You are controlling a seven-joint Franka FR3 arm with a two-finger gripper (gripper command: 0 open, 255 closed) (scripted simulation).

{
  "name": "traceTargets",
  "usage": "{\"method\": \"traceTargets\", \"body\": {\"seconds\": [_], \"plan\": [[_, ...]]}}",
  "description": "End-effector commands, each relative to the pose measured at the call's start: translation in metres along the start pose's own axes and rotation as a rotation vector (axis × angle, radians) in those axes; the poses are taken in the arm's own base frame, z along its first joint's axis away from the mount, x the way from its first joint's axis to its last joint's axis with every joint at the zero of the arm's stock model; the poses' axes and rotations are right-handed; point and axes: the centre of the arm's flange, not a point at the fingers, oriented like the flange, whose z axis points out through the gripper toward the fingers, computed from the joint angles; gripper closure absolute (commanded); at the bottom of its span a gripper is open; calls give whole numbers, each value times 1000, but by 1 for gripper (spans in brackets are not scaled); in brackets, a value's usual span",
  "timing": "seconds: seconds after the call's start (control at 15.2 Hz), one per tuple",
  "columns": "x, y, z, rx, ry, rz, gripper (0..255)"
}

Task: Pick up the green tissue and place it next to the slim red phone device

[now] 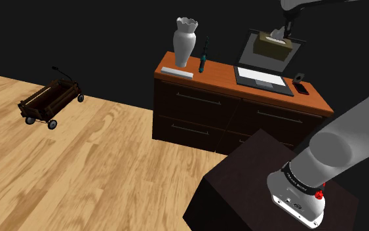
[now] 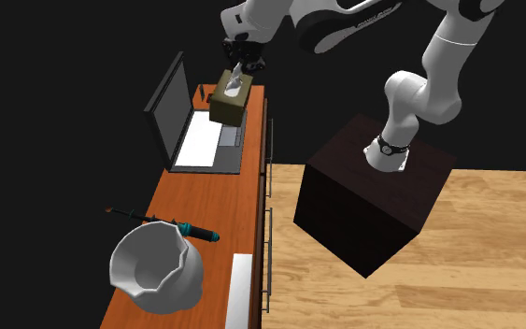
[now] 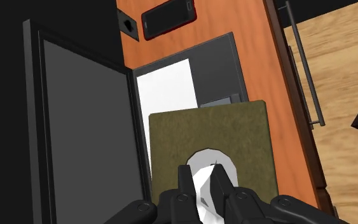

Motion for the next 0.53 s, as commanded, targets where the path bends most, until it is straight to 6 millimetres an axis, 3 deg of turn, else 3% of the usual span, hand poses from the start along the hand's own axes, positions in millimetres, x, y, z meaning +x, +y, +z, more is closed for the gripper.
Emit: {"method": "traceTargets", "body": {"seconds": [0.0, 0.46], "plan": [[-26, 6, 11, -1, 1, -1, 255], [-111, 16, 44, -1, 1, -1, 255]]}}
